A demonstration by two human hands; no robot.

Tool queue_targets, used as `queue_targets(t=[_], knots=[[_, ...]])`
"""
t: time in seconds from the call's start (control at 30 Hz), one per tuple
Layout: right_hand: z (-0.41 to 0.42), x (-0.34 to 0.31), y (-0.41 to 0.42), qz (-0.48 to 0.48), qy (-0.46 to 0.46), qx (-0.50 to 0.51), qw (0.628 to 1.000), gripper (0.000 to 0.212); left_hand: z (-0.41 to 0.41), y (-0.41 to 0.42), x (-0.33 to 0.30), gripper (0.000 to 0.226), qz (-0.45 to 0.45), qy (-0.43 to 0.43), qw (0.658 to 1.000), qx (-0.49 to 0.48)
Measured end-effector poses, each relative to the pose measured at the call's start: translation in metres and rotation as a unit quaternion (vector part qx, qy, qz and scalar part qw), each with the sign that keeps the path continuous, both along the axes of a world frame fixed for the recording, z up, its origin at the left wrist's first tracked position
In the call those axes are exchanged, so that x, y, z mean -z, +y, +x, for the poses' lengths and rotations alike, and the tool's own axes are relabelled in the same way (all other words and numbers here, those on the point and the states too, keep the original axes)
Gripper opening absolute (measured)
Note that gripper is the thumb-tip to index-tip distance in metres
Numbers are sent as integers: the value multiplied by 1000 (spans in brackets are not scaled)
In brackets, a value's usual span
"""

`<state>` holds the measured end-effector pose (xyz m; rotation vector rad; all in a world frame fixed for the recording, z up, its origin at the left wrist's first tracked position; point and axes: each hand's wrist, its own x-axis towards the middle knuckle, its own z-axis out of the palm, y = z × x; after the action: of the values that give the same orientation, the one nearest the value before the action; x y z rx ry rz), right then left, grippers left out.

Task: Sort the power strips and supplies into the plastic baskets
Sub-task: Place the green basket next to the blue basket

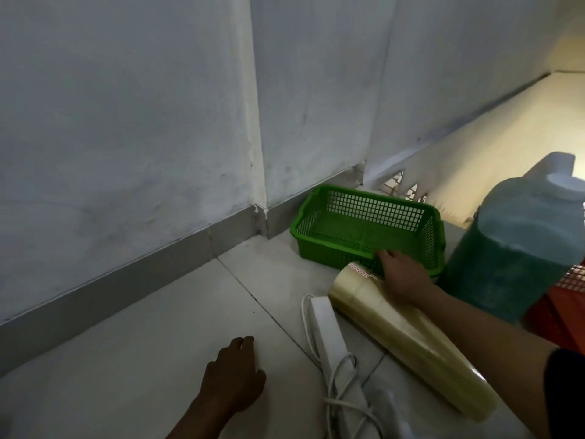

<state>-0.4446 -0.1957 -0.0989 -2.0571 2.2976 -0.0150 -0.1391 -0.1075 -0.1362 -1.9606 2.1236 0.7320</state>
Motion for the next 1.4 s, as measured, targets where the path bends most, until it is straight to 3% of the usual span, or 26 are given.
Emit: queue_targets(t=[0.1, 0.2, 0.33, 0.67, 0.83, 0.9, 1.0, 1.1, 1.23, 1.33, 1.4], knots=[[-19, 7, -16, 33, -80, 28, 996, 55, -6, -9, 16, 76, 20, -17, 1000, 5], [-33, 10, -27, 24, -101, 40, 994, 43, -12, -14, 23, 79, -7, -26, 1000, 8], [-33, 12, -27, -76, -75, 52, 993, 18, -10, -15, 25, 80, -29, -17, 999, 11], [-17, 1, 2, -288, -51, 11, 956, 26, 6, -5, 21, 92, 24, 6, 1000, 17], [0, -12, 27, -344, -75, -70, 933, 29, 24, 13, -19, 88, -131, 21, 991, -11], [10, -15, 36, -359, -60, -107, 925, 33, 33, 23, -39, 85, -251, 41, 967, -27], [32, -26, 51, -396, -50, -162, 902, 35, 54, 38, -66, 69, -432, 65, 899, -11], [60, -42, 61, -437, -24, -238, 867, 29, 76, 59, -90, 69, -471, 43, 881, 25], [113, -54, 72, -436, 21, -370, 820, 29, 109, 90, -92, 79, -432, -42, 898, 67], [162, -56, 83, -425, 36, -443, 789, 34, 133, 115, -87, 55, -342, -66, 935, 73], [190, -53, 91, -404, 52, -464, 787, 34, 141, 132, -87, 40, -253, -79, 962, 68]])
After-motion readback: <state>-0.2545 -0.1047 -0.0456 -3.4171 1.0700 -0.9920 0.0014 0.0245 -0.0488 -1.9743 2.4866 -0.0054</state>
